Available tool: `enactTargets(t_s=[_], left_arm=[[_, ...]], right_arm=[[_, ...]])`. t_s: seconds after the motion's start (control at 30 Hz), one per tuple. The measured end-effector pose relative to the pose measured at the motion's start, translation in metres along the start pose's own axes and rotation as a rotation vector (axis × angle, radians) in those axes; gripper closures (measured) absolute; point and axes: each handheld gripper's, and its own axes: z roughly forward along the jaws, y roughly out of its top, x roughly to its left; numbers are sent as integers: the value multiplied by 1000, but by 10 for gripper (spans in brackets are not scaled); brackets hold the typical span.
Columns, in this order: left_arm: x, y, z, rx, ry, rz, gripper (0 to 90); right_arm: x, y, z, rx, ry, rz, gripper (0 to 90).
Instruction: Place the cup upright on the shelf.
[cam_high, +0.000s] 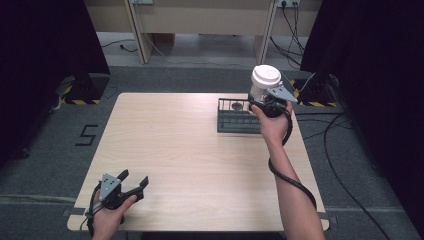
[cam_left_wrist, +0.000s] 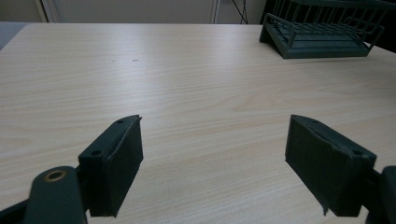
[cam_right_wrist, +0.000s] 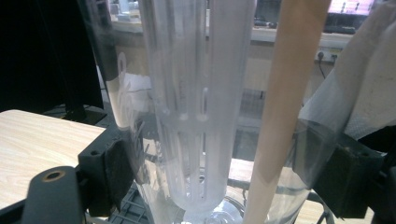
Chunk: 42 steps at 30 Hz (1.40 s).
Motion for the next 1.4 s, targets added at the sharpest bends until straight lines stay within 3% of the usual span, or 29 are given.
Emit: enactTargets(t_s=[0.53,1.4], left_arm=[[0,0,0,1,-3,0,185],[0,0,0,1,-8,1,185]], right_arm=[[3,-2,24,32,-12,10,186],[5,-16,47,70,-23,26,186]])
